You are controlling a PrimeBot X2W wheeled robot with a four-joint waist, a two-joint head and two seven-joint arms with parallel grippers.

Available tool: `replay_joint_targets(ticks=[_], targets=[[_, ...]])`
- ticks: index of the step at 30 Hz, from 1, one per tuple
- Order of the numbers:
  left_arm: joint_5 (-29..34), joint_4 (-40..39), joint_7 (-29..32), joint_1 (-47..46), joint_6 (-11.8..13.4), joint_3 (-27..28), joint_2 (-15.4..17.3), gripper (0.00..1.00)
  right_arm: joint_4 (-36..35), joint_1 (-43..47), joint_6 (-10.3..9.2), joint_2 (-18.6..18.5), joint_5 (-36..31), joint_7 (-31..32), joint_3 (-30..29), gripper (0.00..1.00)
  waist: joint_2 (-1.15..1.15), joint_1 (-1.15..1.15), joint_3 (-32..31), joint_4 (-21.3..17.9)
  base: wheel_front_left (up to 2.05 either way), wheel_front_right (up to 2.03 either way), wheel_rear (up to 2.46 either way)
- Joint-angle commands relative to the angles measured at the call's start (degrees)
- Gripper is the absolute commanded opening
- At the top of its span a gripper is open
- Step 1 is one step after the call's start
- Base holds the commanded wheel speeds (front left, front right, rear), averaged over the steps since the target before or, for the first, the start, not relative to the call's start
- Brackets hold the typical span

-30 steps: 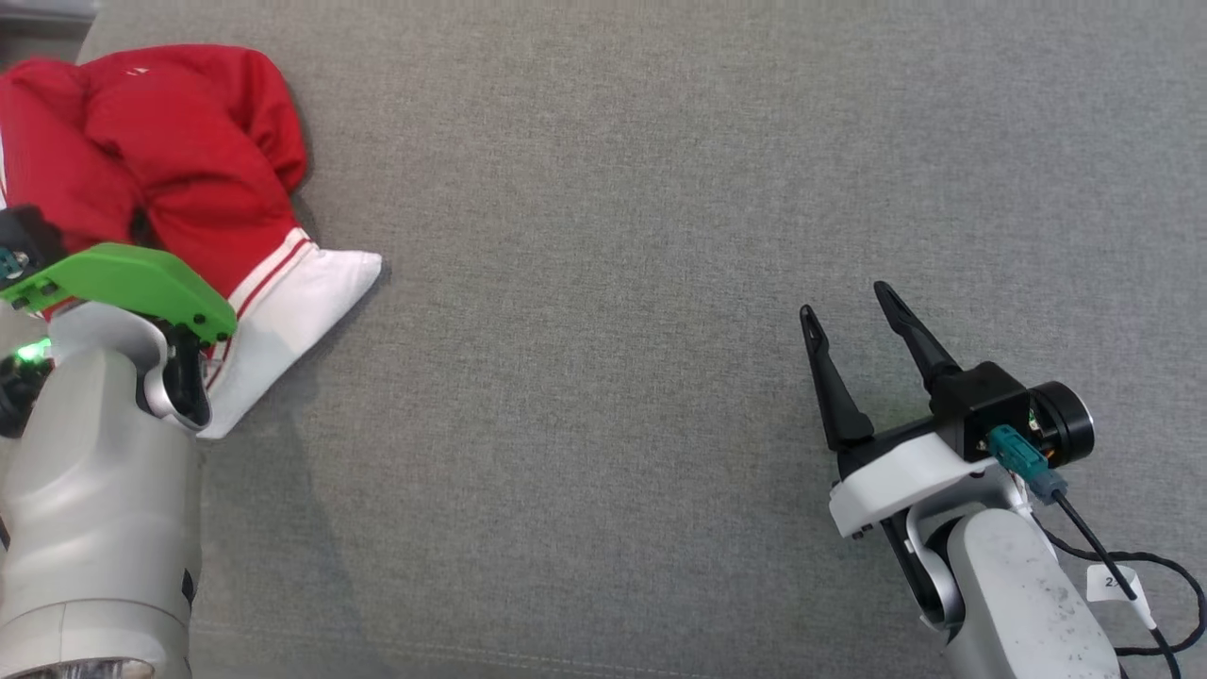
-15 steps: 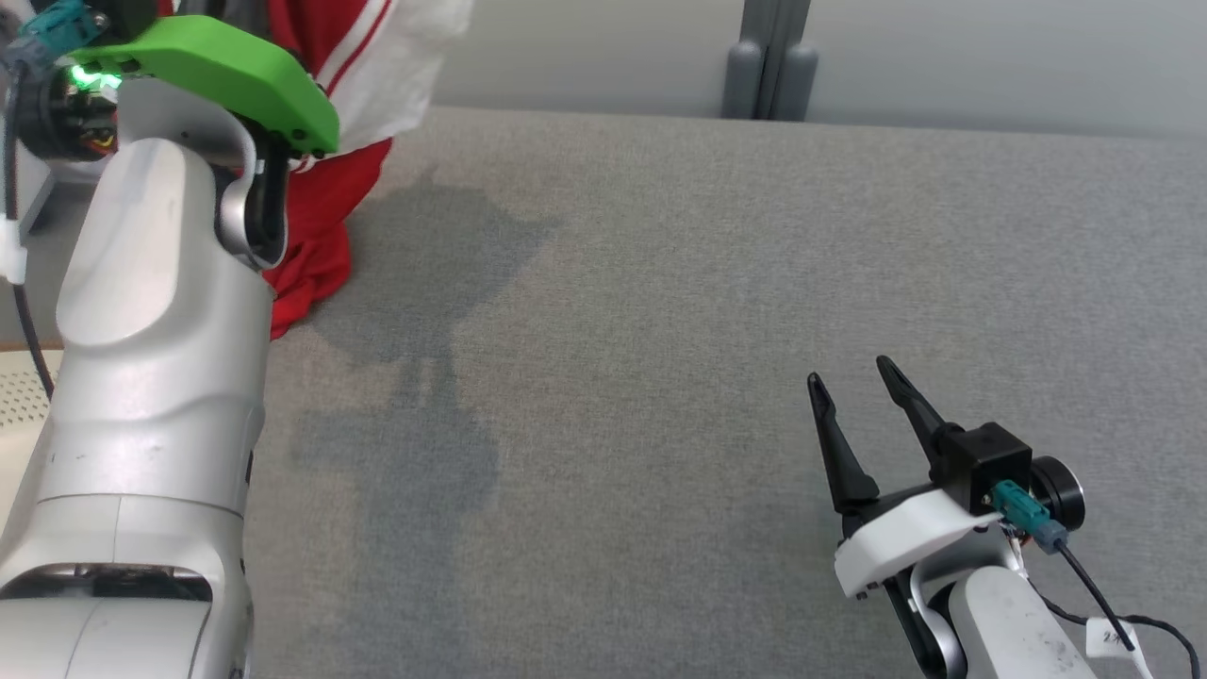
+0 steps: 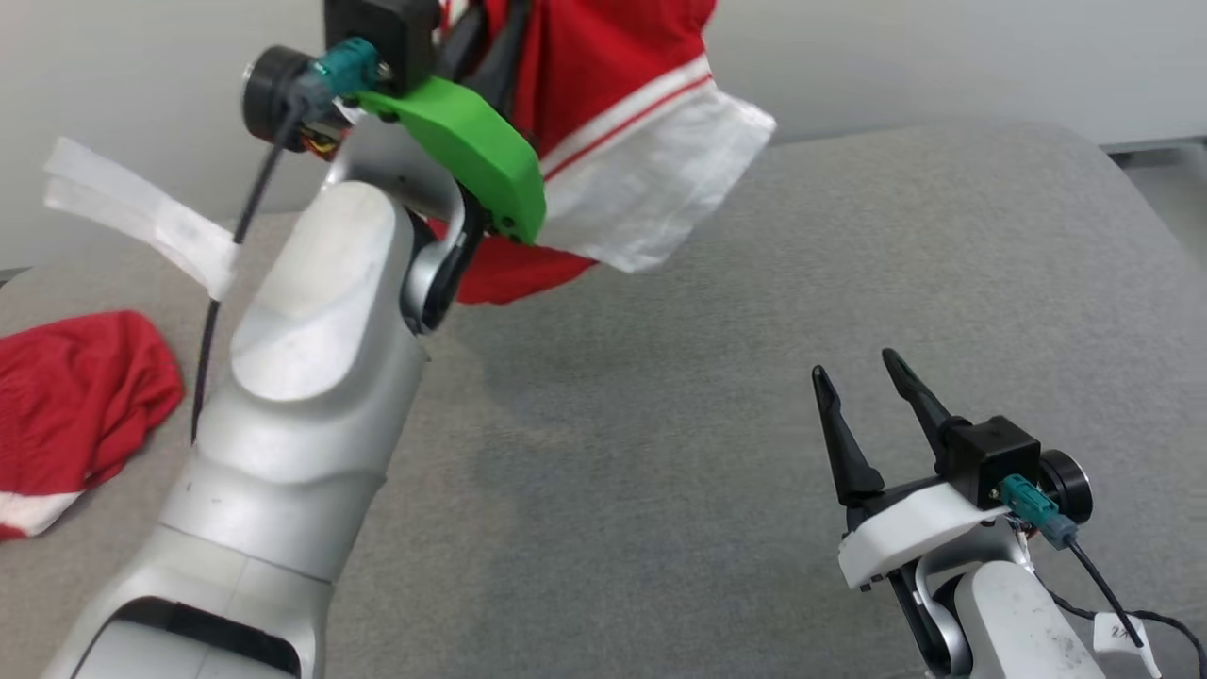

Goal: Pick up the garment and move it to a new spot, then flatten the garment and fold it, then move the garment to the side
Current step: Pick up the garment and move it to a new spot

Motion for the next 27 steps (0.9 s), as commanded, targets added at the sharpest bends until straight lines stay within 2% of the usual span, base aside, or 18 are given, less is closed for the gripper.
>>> replay_joint_targets(ticks=[1, 6, 11, 12, 13, 14, 19, 21, 25, 27], targets=[[0.5, -0.2, 0.2, 1.4, 0.1, -1.3, 0.0, 0.0, -0.3, -0.8, -0.07, -0.1, 0.2, -0.3, -0.3, 1.0, 0.0, 0.0, 3.9, -11.2, 0.0, 0.0, 0.0], [3.6, 2.9, 1.8, 5.2, 0.7, -7.5, 0.2, 0.0, -0.3, -1.5, -0.07, -0.1, 1.1, -1.1, -0.9, 1.0, 0.0, 0.0, 6.7, -14.7, 0.0, 0.0, 0.0], [6.4, 10.1, 2.8, 8.2, 0.4, -12.2, 0.7, 0.0, 0.2, -2.3, -0.07, -0.1, 2.0, -2.0, -0.6, 1.0, 0.0, 0.0, 8.9, -15.7, 0.0, 0.0, 0.0], [6.4, 11.9, 2.9, 8.9, 0.3, -12.9, 0.7, 0.27, 0.3, -2.4, -0.07, -0.1, 2.1, -2.1, -0.5, 1.0, 0.0, 0.0, 9.3, -15.6, 0.0, 0.0, 0.0], [6.8, 13.2, 3.1, 9.2, 0.3, -13.6, 0.7, 0.76, 0.3, -2.6, -0.07, -0.1, 2.1, -2.3, -0.5, 1.0, 0.0, 0.0, 9.5, -15.4, 0.0, 0.0, 0.0], [6.9, 14.7, 3.3, 9.5, 0.3, -14.0, 0.6, 1.0, 0.5, -2.8, -0.07, -0.1, 2.2, -2.4, -0.6, 1.0, 0.0, 0.0, 9.7, -15.0, 0.0, 0.0, 0.0], [4.5, 17.3, 0.5, 10.1, 0.7, -13.0, 0.3, 1.0, 1.4, -3.1, -0.07, -0.1, 2.4, -2.8, -1.5, 1.0, 0.0, 0.0, 9.6, -11.8, 0.0, 0.0, 0.0], [5.3, 16.4, -3.0, 10.0, 1.2, -13.4, 0.3, 1.0, 1.6, -2.8, -0.08, -0.2, 2.4, -2.9, -2.7, 1.0, 0.0, 0.0, 9.3, -10.0, 0.0, 0.0, 0.0], [2.3, 14.1, -8.7, 13.1, 1.6, -11.2, 0.4, 1.0, 1.6, -1.6, -0.07, -0.1, 0.9, -2.9, -5.4, 1.0, 0.0, 0.0, 7.7, -6.2, 0.0, 0.0, 0.0], [2.0, 12.0, -10.8, 14.5, 3.9, -9.7, 1.4, 1.0, 1.1, -1.0, -0.07, -0.2, 0.2, -2.5, -6.9, 1.0, 0.0, 0.0, 6.8, -4.0, 0.0, 0.0, 0.0]])
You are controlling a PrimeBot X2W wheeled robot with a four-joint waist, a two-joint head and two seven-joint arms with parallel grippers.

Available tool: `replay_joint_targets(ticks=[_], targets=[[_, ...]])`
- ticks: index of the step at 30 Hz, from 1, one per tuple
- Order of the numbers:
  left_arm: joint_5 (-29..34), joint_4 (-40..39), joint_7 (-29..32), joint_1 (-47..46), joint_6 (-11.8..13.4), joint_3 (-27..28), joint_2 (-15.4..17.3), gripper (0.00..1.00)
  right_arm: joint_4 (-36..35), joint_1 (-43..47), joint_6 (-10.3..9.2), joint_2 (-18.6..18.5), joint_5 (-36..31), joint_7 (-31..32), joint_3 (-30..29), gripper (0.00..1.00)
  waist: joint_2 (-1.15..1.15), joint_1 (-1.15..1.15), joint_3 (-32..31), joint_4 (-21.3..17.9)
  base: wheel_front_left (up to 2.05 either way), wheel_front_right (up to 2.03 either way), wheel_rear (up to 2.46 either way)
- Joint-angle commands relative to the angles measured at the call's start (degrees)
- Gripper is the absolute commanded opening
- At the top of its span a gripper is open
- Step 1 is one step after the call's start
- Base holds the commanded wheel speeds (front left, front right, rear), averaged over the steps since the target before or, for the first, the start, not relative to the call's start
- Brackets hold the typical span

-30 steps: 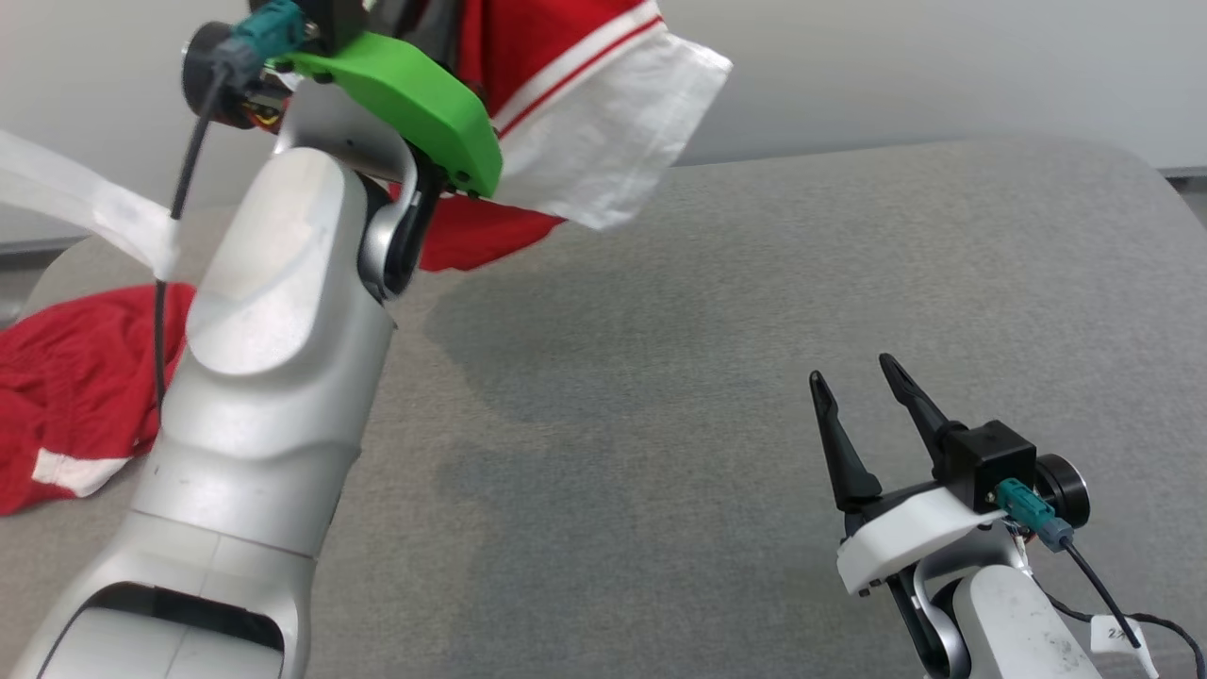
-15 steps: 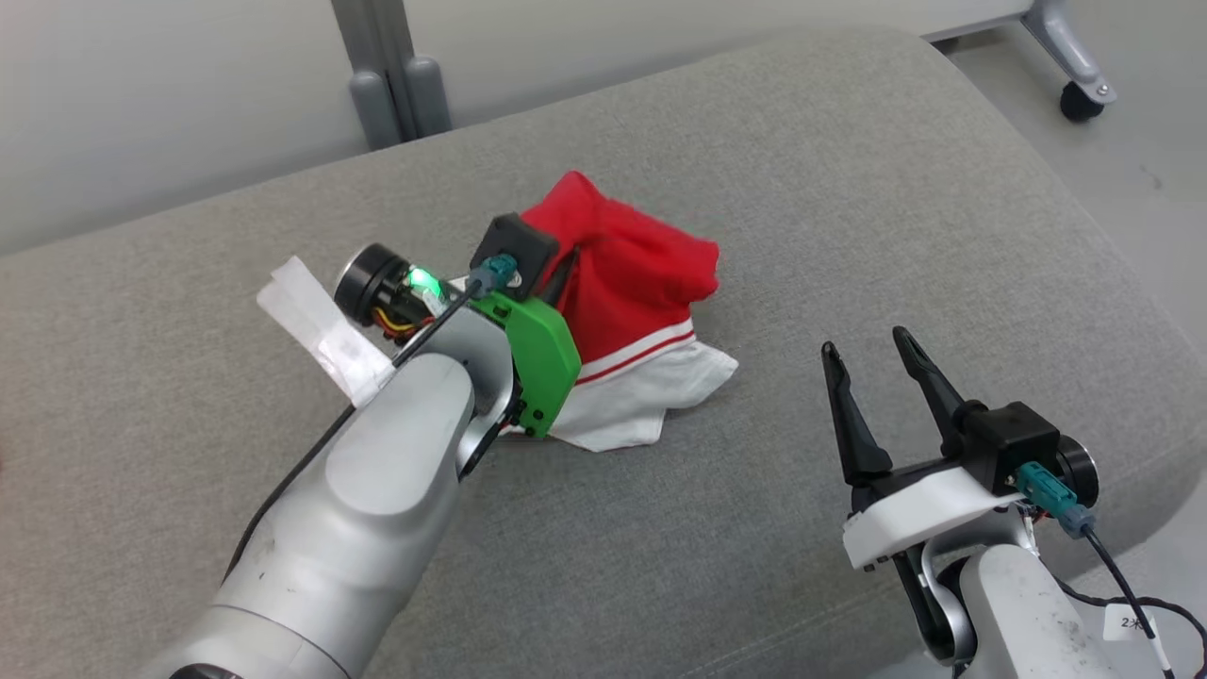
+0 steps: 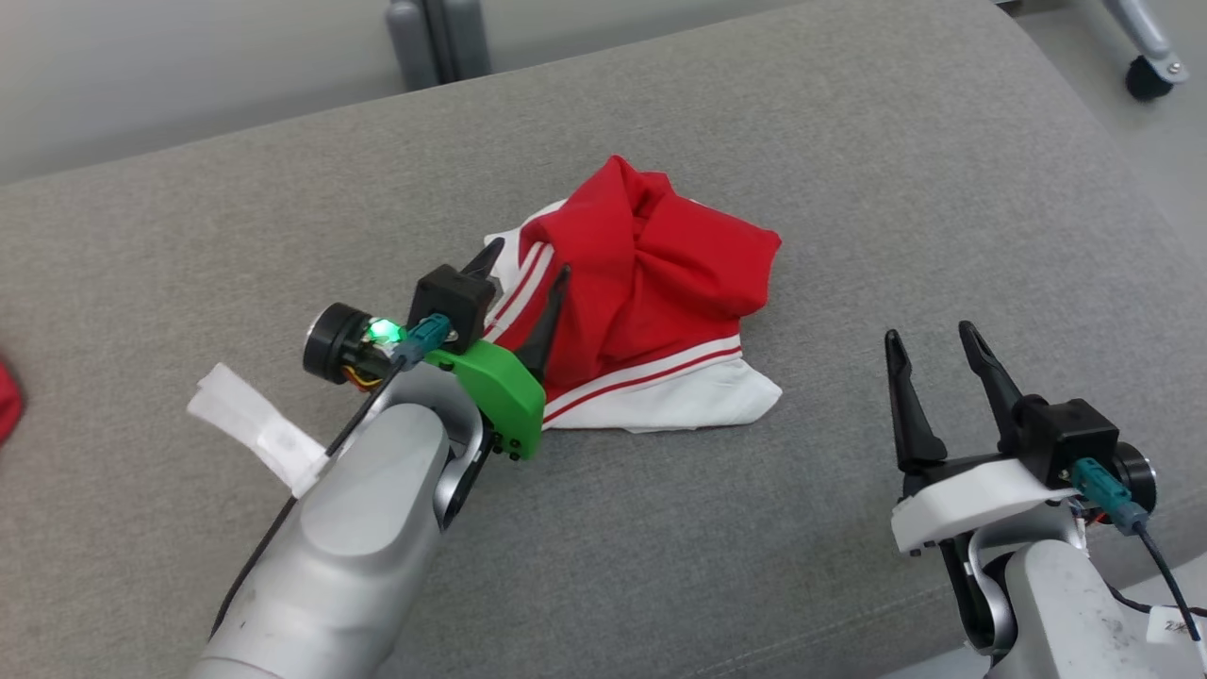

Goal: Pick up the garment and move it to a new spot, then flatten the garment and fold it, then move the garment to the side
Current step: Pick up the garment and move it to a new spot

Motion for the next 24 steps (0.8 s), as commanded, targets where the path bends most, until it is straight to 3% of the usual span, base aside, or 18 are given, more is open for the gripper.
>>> replay_joint_targets(ticks=[1, 5, 10, 16, 24], targets=[[-1.0, -1.5, -1.0, 1.6, 1.4, 1.4, 0.9, 1.0, -0.4, 1.0, -0.08, -0.2, -0.8, 0.3, -1.0, 1.0, 0.0, 0.0, -3.3, 5.8, 0.0, 0.0, 0.0], [-2.8, -7.8, -2.4, 6.8, 4.1, 6.1, 2.7, 1.0, -1.7, 2.2, -0.07, -0.1, -3.1, 1.3, -2.7, 1.0, 0.0, 0.0, -4.7, 9.3, 0.0, 0.0, 0.0], [-1.8, -22.0, -2.3, 16.7, 7.0, 14.6, 4.9, 1.0, -3.8, 4.0, -0.08, -0.2, -4.6, 2.7, -3.8, 1.0, 0.0, 0.0, -6.0, 12.4, 0.0, 0.0, 0.0], [0.6, -32.9, -2.3, 28.2, 5.1, 22.4, 4.7, 1.0, -5.2, 5.8, -0.08, -0.2, -4.5, 3.0, -2.8, 1.0, 0.0, 0.0, -7.1, 14.2, 0.0, 0.0, 0.0], [2.3, -34.8, -2.3, 36.8, 1.4, 29.0, 2.7, 1.0, -4.8, 7.6, -0.08, -0.2, -3.6, 2.8, -1.1, 1.0, 0.0, 0.0, -9.1, 14.4, 0.0, 0.0, 0.0]])
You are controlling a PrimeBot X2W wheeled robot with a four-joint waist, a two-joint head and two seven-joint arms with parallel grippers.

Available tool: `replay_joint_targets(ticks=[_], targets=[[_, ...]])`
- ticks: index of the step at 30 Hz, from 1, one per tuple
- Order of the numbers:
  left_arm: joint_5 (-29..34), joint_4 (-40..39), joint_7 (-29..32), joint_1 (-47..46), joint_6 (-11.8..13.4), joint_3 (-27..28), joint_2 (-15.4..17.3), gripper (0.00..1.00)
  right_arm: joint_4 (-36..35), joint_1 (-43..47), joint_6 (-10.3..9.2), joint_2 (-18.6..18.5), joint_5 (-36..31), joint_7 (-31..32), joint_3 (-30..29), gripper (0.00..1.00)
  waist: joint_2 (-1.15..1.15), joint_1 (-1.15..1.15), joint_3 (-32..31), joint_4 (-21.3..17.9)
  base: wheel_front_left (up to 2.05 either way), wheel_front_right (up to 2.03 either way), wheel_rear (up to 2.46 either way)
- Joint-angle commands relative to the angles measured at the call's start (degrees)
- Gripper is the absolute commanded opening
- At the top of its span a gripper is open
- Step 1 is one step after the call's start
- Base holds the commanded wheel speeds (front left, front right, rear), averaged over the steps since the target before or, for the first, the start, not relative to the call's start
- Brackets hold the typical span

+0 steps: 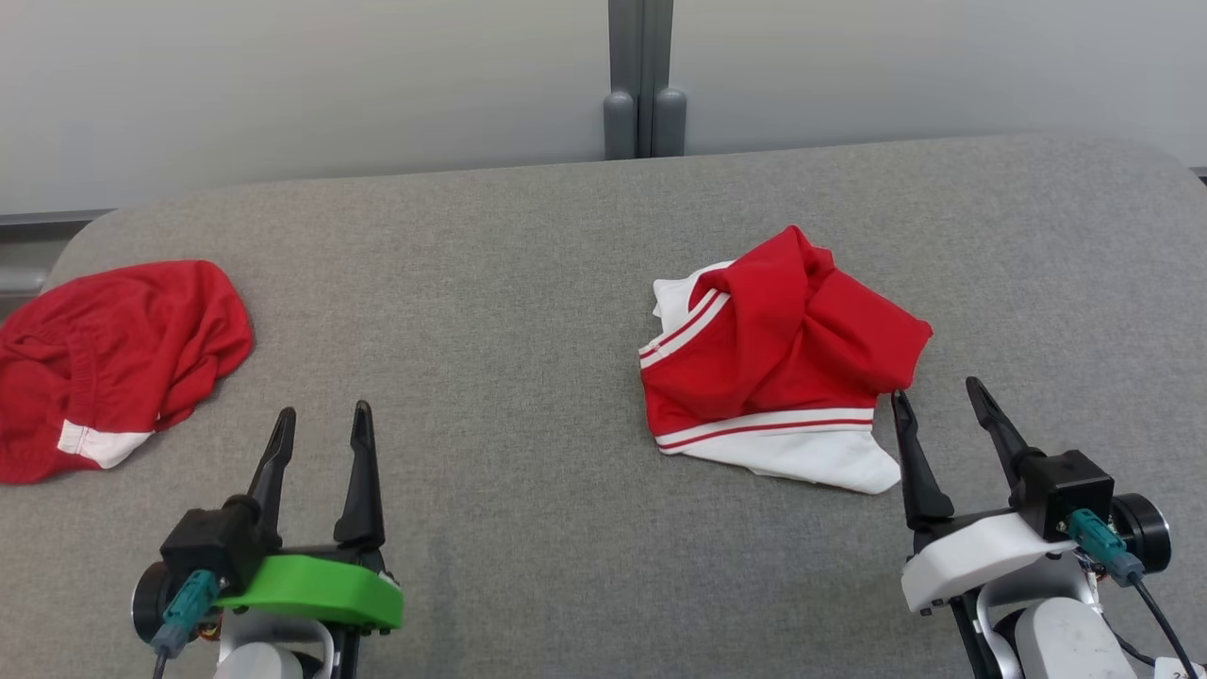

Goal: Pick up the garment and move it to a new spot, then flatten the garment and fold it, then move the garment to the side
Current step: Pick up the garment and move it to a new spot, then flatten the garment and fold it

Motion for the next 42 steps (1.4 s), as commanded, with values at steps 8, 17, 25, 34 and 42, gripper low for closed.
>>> replay_joint_targets(ticks=[8, 17, 25, 34, 42], targets=[[1.0, 1.7, 0.0, 4.3, -3.0, 4.1, -1.0, 1.0, 1.9, 2.1, -0.08, -0.2, 1.7, -0.7, -0.4, 1.0, 0.0, 0.0, -2.5, -1.0, 0.0, 0.0, 0.0], [2.4, 3.1, 0.0, 4.9, -4.3, 4.9, -1.6, 1.0, 1.6, 2.1, -0.08, -0.1, 2.0, -0.4, -0.5, 1.0, 0.0, 0.0, -2.9, -2.3, 0.0, 0.0, 0.0], [3.3, 4.0, 0.0, 4.4, -4.9, 5.3, -2.2, 1.0, 1.7, 1.5, -0.08, -0.1, 2.5, -0.4, 0.2, 1.0, 0.0, 0.0, -2.8, -3.0, 0.0, 0.0, 0.0], [3.3, 9.6, 1.2, -2.1, -5.4, 0.7, -2.2, 1.0, 1.1, 0.5, -0.08, -0.1, 2.3, 0.2, 1.8, 1.0, 0.0, 0.0, -1.8, -4.4, 0.0, 0.0, 0.0], [-1.6, 20.1, 11.3, -15.0, -5.5, -12.9, -2.4, 1.0, 0.7, -2.4, -0.07, -0.1, 2.6, 0.2, 6.0, 1.0, 0.0, 0.0, 3.0, -9.0, 0.0, 0.0, 0.0]])
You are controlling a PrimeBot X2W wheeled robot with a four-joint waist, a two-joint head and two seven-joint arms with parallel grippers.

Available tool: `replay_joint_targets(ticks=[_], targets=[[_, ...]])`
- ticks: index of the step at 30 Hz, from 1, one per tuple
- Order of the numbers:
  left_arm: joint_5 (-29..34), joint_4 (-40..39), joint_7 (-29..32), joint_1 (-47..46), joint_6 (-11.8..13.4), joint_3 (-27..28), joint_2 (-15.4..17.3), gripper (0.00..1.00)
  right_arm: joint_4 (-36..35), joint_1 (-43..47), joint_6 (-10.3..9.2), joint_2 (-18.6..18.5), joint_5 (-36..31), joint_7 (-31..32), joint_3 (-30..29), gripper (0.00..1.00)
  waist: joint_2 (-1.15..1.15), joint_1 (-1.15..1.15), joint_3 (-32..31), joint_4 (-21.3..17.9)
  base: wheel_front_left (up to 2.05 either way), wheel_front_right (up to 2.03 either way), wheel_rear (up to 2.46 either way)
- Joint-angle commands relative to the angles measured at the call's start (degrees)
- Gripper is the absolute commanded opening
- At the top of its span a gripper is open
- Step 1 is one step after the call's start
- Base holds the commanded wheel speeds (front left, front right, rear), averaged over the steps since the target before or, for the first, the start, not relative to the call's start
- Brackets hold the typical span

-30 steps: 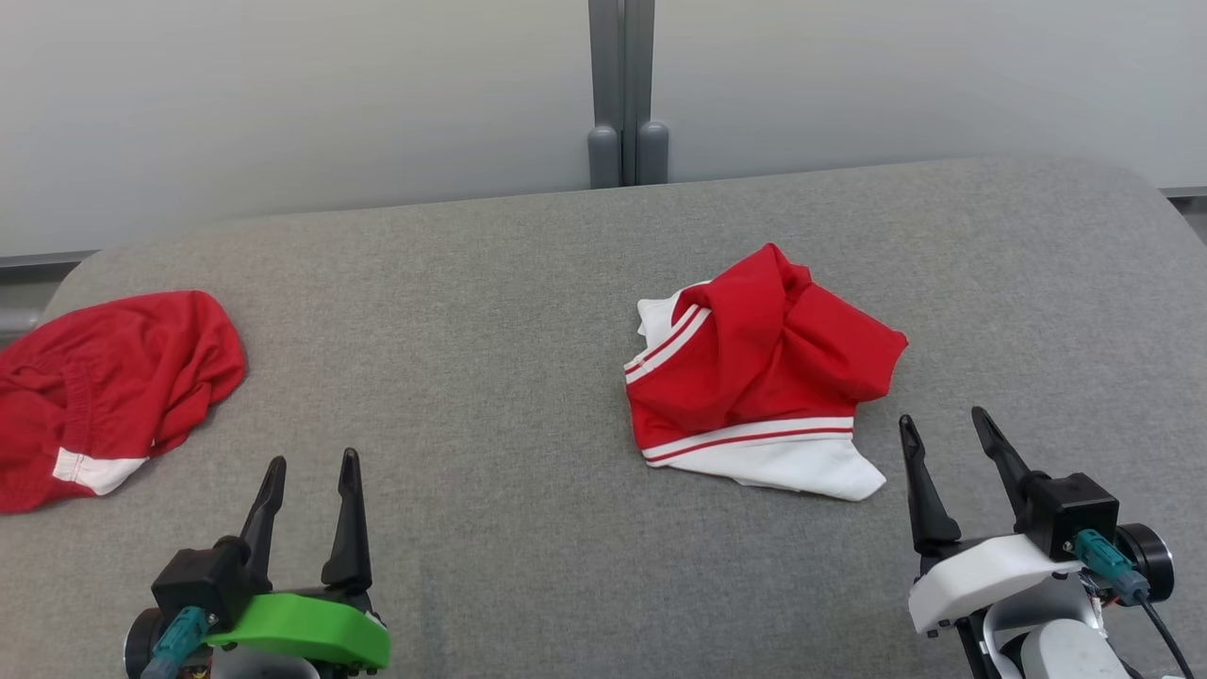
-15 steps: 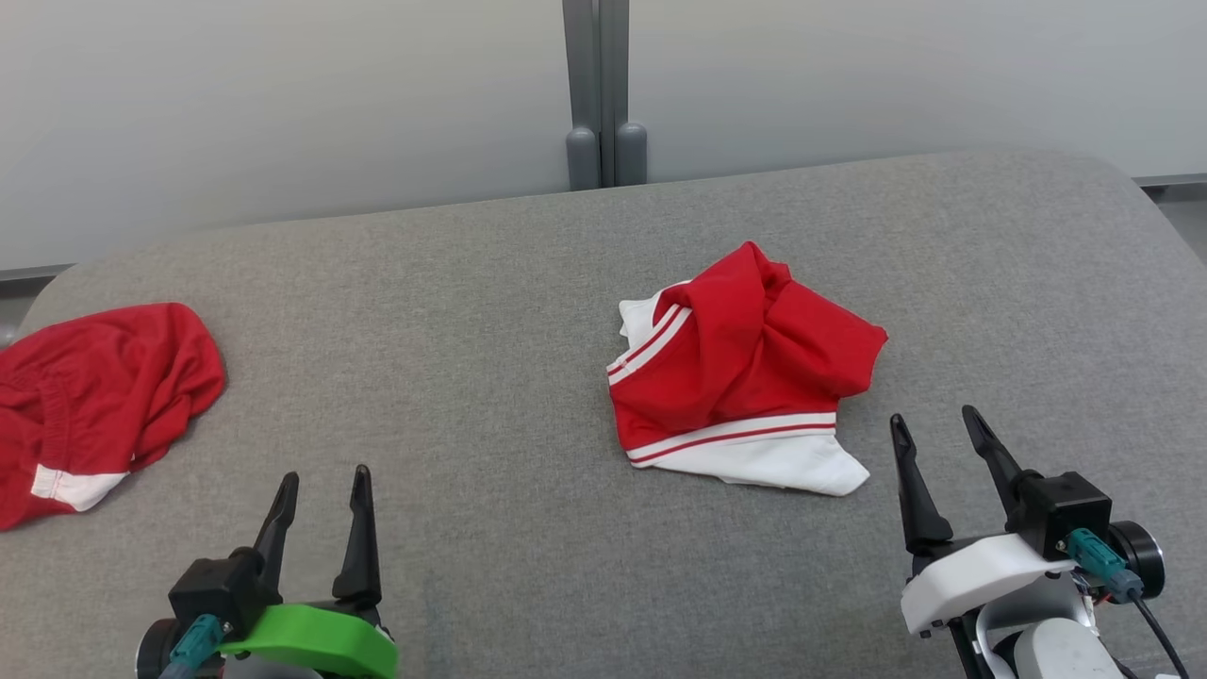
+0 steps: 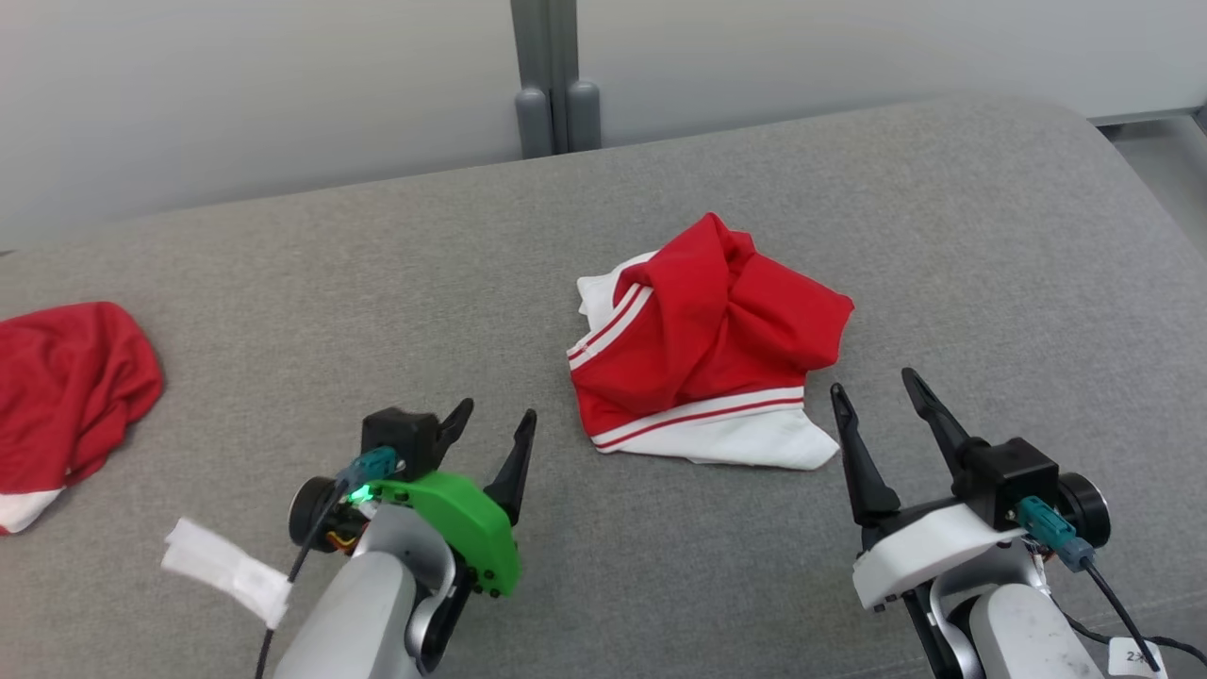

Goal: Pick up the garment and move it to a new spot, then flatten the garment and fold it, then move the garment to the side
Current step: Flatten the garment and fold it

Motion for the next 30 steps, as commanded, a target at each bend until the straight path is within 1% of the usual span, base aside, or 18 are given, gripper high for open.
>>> replay_joint_targets(ticks=[1, 5, 10, 11, 16, 23, 24, 25, 30], targets=[[-1.5, 1.3, 1.3, -2.2, -0.1, -1.8, 0.2, 1.0, 0.1, -1.1, -0.08, -0.1, 0.7, -0.3, 0.7, 1.0, 0.0, 0.0, 3.1, -3.2, 0.0, 0.0, 0.0], [-4.9, 6.4, 3.4, -6.2, -0.1, -5.4, 0.1, 1.0, 0.9, -3.1, -0.08, -0.1, 1.6, -1.2, 2.6, 1.0, 0.0, 0.0, 5.7, -6.1, 0.0, 0.0, 0.0], [-7.6, 12.6, 4.3, -9.7, -0.1, -5.9, -0.3, 1.0, 2.0, -4.6, -0.08, -0.1, 2.1, -2.2, 3.8, 1.0, 0.0, 0.0, 7.5, -8.6, 0.0, 0.0, 0.0], [-7.4, 13.5, 4.0, -10.2, -0.1, -6.3, -0.3, 1.0, 2.2, -4.8, -0.08, -0.1, 2.3, -2.2, 3.8, 1.0, 0.0, 0.0, 7.6, -8.8, 0.0, 0.0, 0.0], [-10.6, 16.8, 4.3, -11.8, -0.1, -7.5, -0.6, 1.0, 3.1, -5.2, -0.08, -0.1, 2.2, -2.8, 3.3, 1.0, 0.0, 0.0, 7.7, -9.5, 0.0, 0.0, 0.0], [-14.4, 18.7, 3.1, -13.9, -0.1, -9.2, -0.7, 1.0, 3.6, -5.4, -0.08, -0.1, 2.5, -3.2, 3.8, 1.0, 0.0, 0.0, 7.7, -9.8, 0.0, 0.0, 0.0], [-14.7, 19.0, 2.7, -14.3, -0.1, -9.6, -0.6, 0.29, 3.6, -5.4, -0.08, -0.1, 2.6, -3.3, 3.8, 1.0, 0.0, 0.0, 7.7, -9.8, 0.0, 0.0, 0.0], [-15.1, 19.0, 2.5, -14.5, -0.1, -10.1, -0.7, 0.0, 3.7, -5.5, -0.08, -0.1, 2.7, -3.4, 3.9, 1.0, 0.0, 0.0, 7.8, -9.8, 0.0, 0.0, 0.0], [-18.5, 16.7, -0.1, -14.8, -0.1, -12.9, -0.6, 0.0, 4.0, -5.3, -0.08, -0.1, 2.4, -3.6, 2.8, 1.0, 0.0, 0.0, 7.6, -8.2, 0.0, 0.0, 0.0]])
